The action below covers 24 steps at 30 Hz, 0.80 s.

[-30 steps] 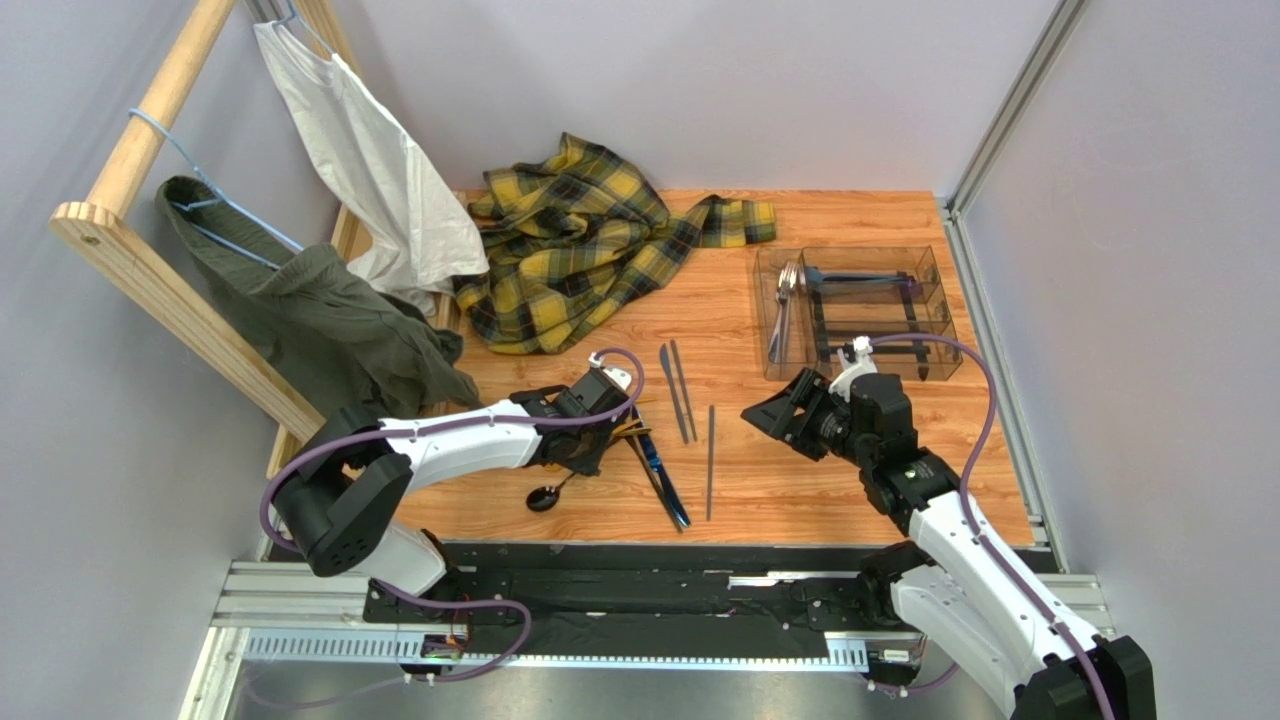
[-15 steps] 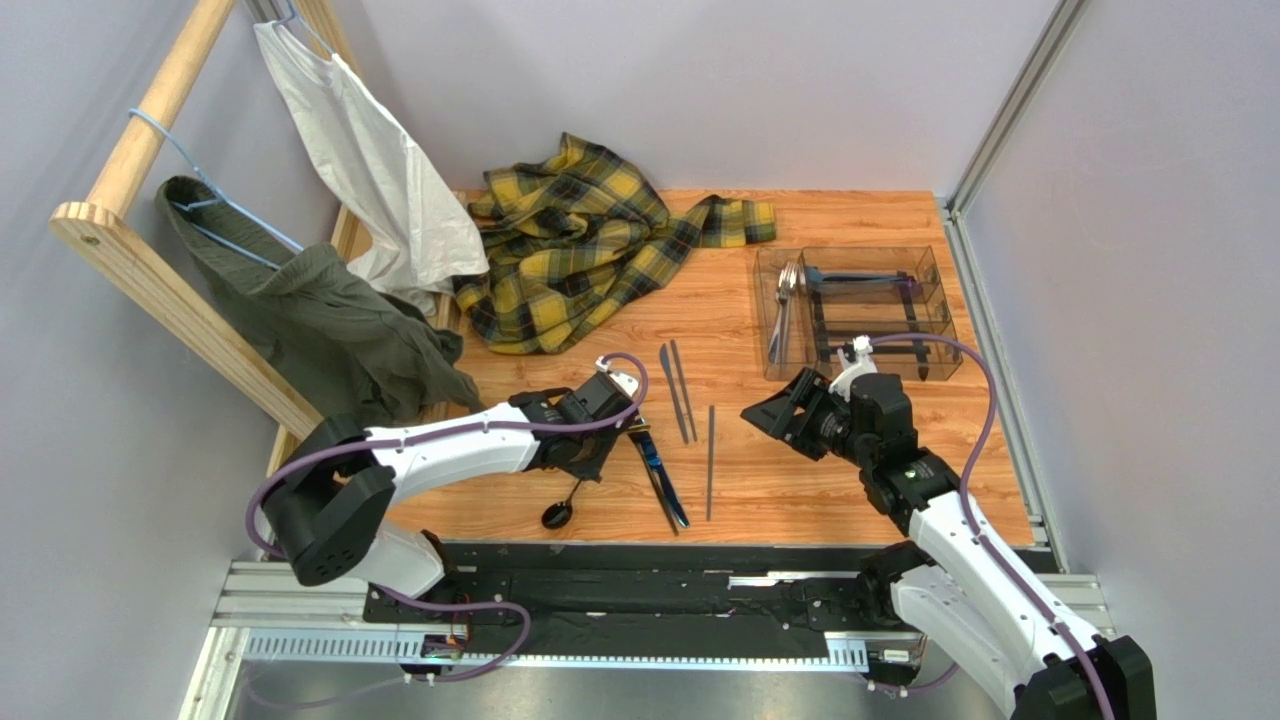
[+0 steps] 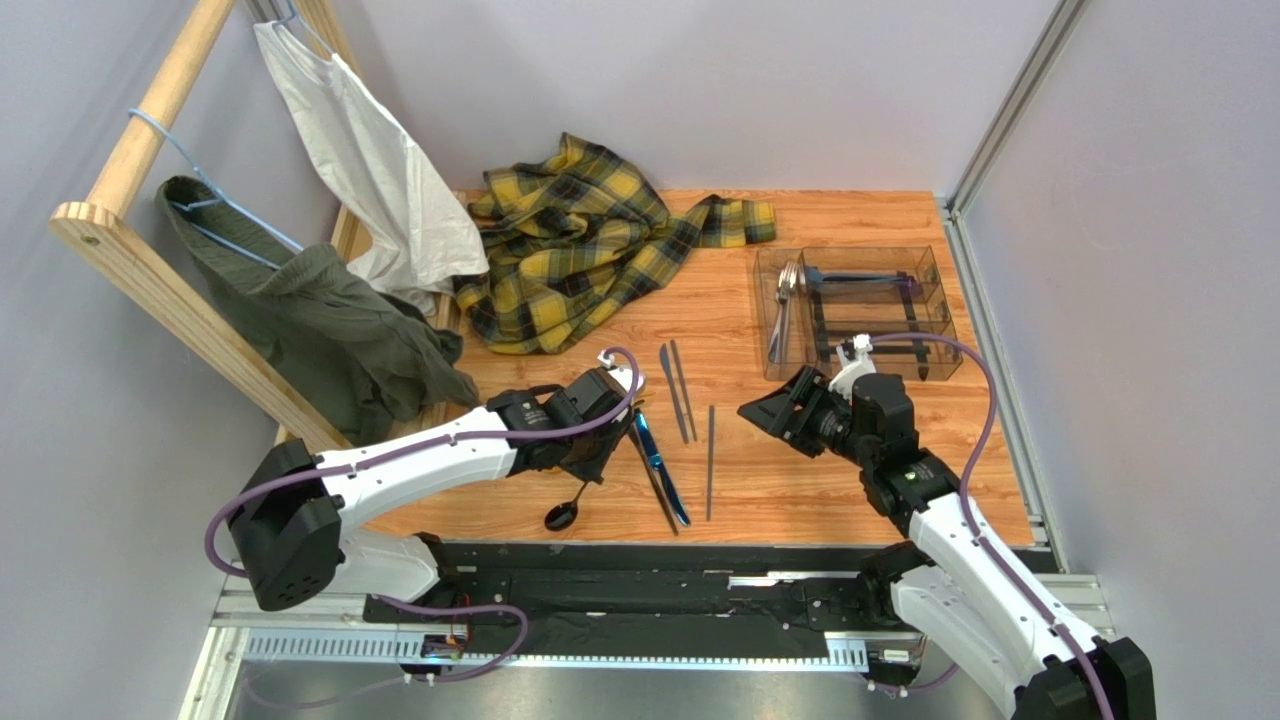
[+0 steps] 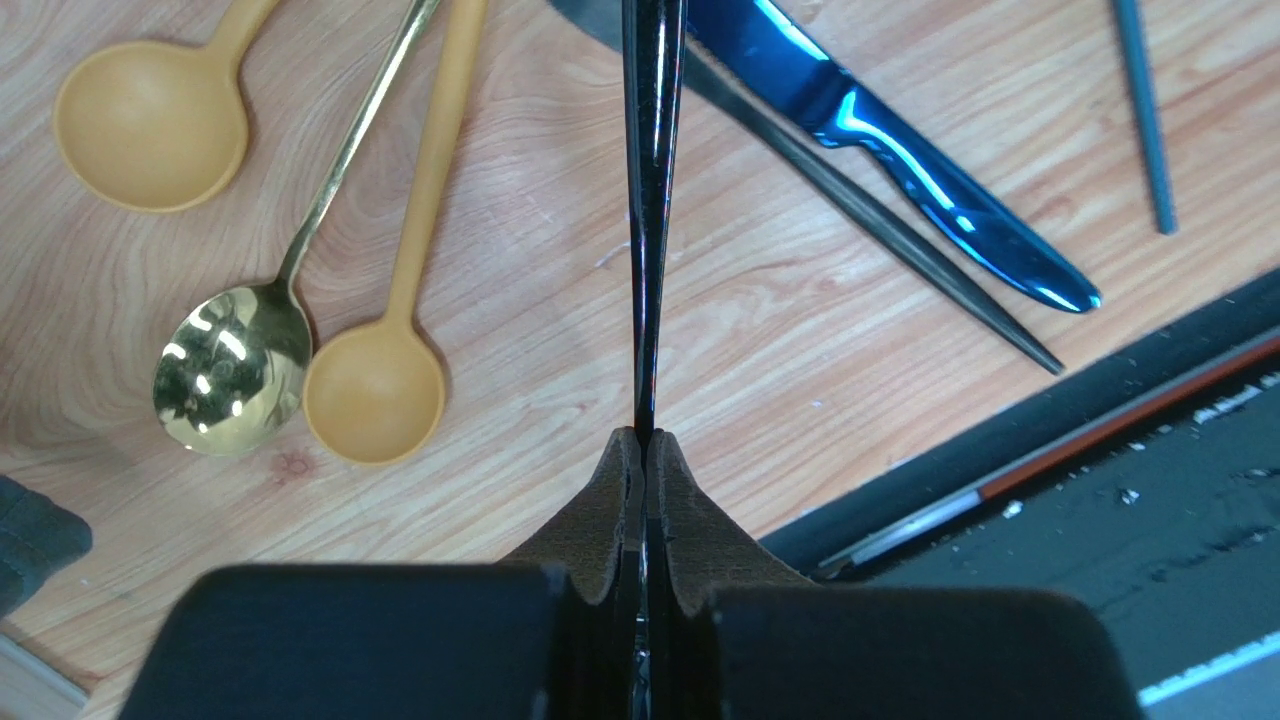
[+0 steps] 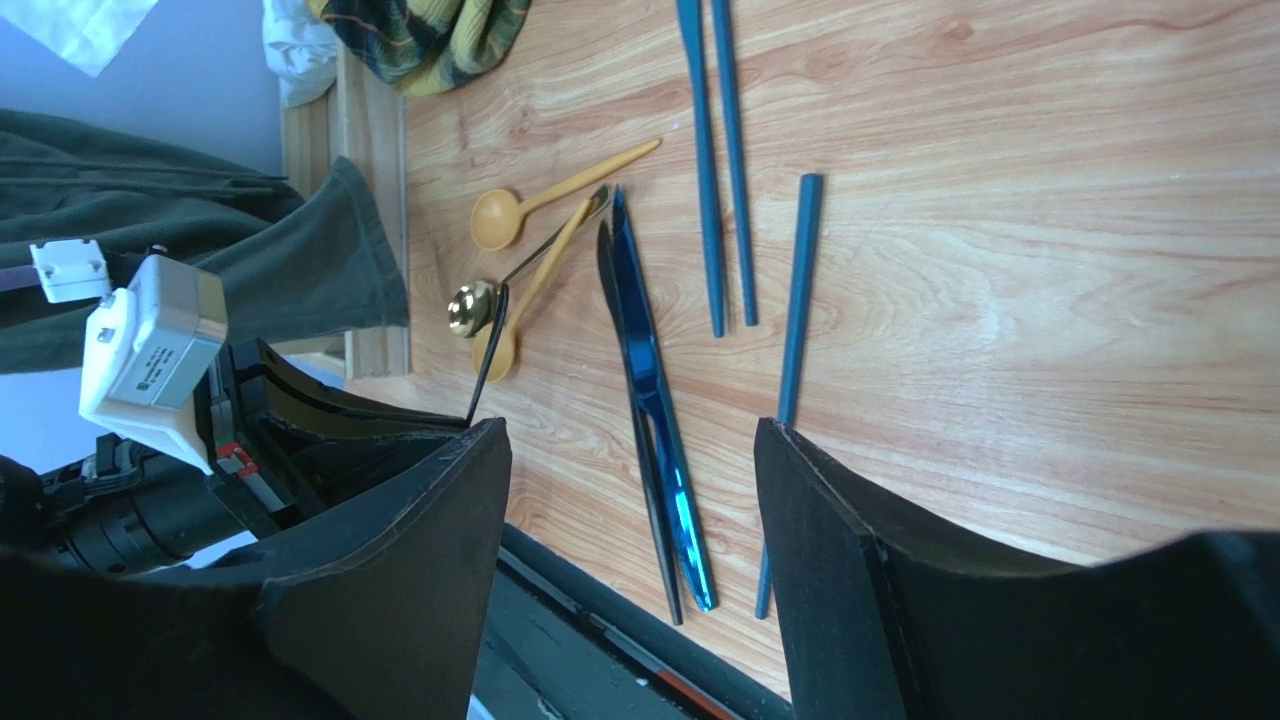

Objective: Sort the eating utensils into containers
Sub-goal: Pick up the spoon from the center of the board.

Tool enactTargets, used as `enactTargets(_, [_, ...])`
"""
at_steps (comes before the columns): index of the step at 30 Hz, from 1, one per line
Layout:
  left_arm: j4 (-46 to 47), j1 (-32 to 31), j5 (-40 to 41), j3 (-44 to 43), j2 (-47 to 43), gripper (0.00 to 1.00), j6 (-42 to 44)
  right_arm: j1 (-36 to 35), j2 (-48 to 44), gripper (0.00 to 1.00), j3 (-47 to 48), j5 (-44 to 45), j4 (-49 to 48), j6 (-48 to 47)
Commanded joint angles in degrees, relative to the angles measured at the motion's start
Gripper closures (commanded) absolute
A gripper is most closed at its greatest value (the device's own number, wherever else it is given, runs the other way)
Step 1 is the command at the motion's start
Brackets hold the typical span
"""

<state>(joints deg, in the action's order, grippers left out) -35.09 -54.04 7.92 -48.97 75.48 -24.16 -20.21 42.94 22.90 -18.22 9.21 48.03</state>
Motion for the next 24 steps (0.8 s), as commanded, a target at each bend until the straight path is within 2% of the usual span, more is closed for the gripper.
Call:
enactTargets(1, [-0.15,-2.12,-0.81,-3.76,-3.41,1.0,0.26,-0.27,0.65,0.35,-1.18,-4.0,-6.22,1.89])
enactTargets(7, [-0.06,-4.67,-0.72,-6.04,-3.85,1.0,-0.09,-0.36,3.29,0.29,-2.41,-9.11,-13.34,5.31])
enactTargets(16, [1.08,-8.62,0.16,-10.7,0.19,1.0,-0.01,-0.36,-0.83,0.09,-3.73,-9.99,-14.84,7.34])
enactTargets(24, [2.48,-11.87,-0.63,-16.24,5.54,1.0,0.26,-0.36,-1.28,0.11,-4.0,-11.75,-16.5,9.27])
